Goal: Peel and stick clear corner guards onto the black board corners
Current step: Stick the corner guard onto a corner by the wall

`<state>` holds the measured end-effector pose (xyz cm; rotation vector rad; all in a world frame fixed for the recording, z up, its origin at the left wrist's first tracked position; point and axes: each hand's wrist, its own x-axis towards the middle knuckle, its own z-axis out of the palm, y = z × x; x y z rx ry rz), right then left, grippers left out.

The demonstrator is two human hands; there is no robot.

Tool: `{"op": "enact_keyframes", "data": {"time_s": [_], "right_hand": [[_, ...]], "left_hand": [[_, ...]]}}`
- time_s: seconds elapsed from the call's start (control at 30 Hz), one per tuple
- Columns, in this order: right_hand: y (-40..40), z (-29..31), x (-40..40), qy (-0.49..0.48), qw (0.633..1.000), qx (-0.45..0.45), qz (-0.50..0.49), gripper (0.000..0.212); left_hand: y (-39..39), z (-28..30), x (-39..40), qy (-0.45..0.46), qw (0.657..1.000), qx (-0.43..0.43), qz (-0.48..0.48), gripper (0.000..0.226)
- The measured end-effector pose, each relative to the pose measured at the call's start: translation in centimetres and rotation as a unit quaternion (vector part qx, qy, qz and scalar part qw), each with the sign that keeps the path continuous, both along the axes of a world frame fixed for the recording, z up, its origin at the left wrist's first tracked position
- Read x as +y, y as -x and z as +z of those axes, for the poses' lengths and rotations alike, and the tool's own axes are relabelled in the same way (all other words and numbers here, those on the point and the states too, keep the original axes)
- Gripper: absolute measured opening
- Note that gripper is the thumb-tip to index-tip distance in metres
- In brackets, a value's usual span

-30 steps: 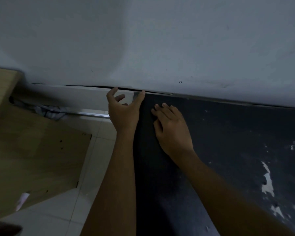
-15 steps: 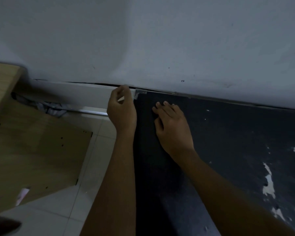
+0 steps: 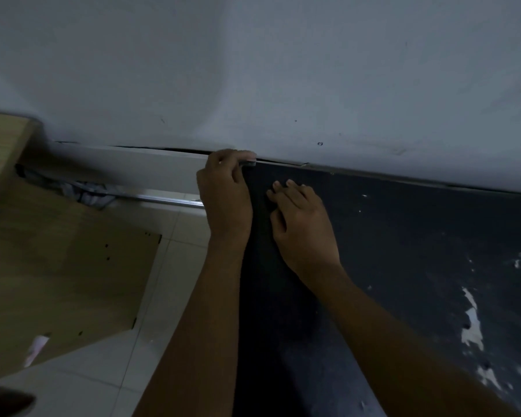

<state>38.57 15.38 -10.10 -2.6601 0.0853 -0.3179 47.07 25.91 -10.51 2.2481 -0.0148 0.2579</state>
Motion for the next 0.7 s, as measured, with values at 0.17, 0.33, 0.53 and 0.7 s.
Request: {"op": "enact_keyframes", "data": {"time_s": [0.17, 0.33, 0.53, 0.7], "right_hand": [[-0.1, -0.3, 0.0, -0.006, 1.000, -0.016, -0.003, 0.033], [-0.1, -0.4, 0.0, -0.006, 1.000, -0.021, -0.001, 0.031], [-0.1, 0.1, -0.1, -0.039, 0.999, -0.018, -0.002, 0.032], [-4.1, 1.8, -1.5, -0.127, 0.990, -0.047, -0.031, 0.019]], "left_hand": [[0.2, 0.0, -0.2, -0.015, 1.000, -0.002, -0.023, 0.034], [0.4, 0.4, -0.4, -0.036, 0.999, -0.002, -0.028, 0.030], [0.2, 0.5, 0.3, 0.036, 0.998, 0.032, -0.039, 0.036], [0.0, 0.8, 0.7, 0.097, 0.992, 0.070, -0.037, 0.039]]}}
